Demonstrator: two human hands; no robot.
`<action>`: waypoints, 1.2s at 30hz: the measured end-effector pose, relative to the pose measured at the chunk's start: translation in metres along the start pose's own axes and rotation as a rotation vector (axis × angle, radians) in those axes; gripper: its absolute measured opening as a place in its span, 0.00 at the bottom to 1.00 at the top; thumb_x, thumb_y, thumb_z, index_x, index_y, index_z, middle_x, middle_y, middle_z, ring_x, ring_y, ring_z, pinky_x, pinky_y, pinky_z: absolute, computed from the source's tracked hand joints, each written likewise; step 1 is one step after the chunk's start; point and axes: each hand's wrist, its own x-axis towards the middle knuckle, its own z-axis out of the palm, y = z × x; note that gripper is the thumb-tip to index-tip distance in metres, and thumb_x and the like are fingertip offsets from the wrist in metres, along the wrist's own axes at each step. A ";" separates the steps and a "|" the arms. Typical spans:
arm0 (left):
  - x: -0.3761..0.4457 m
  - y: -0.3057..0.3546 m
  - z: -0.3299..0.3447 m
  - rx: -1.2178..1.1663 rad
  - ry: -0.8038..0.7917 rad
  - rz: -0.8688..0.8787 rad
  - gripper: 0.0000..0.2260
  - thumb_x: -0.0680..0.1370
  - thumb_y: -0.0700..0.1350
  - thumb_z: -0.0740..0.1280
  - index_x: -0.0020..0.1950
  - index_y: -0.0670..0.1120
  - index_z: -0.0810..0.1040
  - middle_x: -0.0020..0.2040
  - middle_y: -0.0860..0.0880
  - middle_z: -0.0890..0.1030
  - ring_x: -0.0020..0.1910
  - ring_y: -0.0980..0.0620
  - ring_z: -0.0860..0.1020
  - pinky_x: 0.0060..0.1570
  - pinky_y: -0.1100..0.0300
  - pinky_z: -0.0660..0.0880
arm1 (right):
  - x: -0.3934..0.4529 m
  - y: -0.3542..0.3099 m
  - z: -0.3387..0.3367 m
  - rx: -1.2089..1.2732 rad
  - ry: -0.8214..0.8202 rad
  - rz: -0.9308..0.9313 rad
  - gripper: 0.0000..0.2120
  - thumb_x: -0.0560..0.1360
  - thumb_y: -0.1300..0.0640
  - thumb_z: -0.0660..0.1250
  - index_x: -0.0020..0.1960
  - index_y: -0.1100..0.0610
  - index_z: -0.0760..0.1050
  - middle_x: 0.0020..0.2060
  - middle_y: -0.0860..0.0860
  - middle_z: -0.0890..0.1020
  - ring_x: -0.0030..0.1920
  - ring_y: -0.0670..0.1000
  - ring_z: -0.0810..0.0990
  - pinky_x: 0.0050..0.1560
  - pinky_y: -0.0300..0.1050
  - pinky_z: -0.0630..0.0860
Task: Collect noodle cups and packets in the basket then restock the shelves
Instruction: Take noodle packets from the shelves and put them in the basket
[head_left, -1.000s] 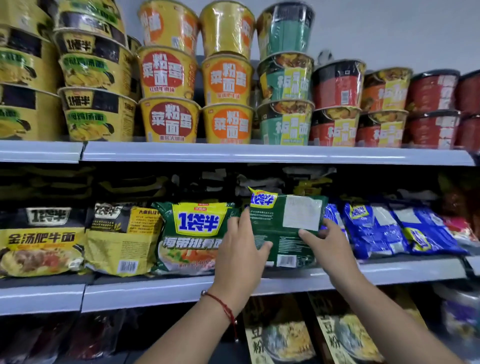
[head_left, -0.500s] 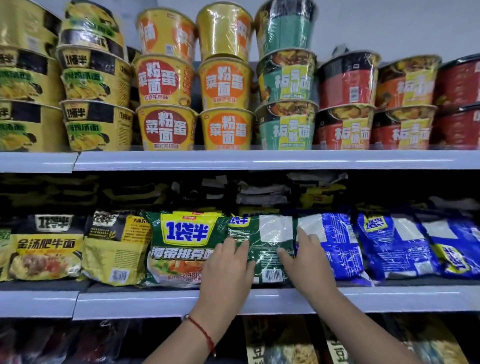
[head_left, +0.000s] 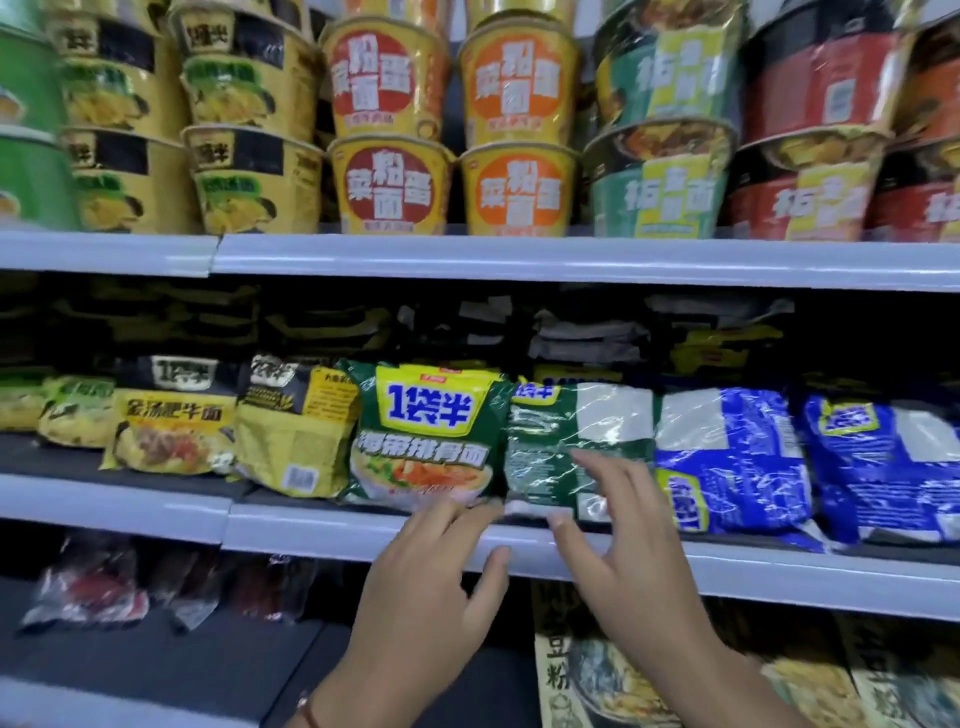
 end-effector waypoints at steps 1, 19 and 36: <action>-0.016 -0.008 -0.006 -0.061 -0.015 -0.074 0.16 0.77 0.61 0.58 0.63 0.61 0.75 0.52 0.64 0.74 0.54 0.64 0.73 0.45 0.67 0.72 | -0.008 -0.008 0.011 0.051 -0.074 -0.016 0.17 0.77 0.44 0.63 0.65 0.38 0.68 0.55 0.31 0.68 0.59 0.37 0.69 0.56 0.33 0.68; -0.526 -0.327 -0.201 -0.256 -0.279 -1.534 0.06 0.78 0.49 0.69 0.54 0.57 0.76 0.51 0.58 0.81 0.50 0.59 0.80 0.47 0.65 0.74 | -0.289 -0.161 0.474 0.388 -1.437 0.531 0.06 0.70 0.55 0.73 0.48 0.51 0.81 0.40 0.50 0.83 0.36 0.40 0.80 0.37 0.32 0.73; -0.877 -0.604 0.062 -0.147 -0.845 -1.854 0.18 0.79 0.55 0.64 0.63 0.46 0.75 0.59 0.45 0.80 0.57 0.46 0.79 0.56 0.54 0.76 | -0.638 -0.083 0.893 0.050 -1.901 0.977 0.04 0.74 0.52 0.68 0.41 0.51 0.77 0.37 0.51 0.79 0.39 0.51 0.77 0.44 0.47 0.72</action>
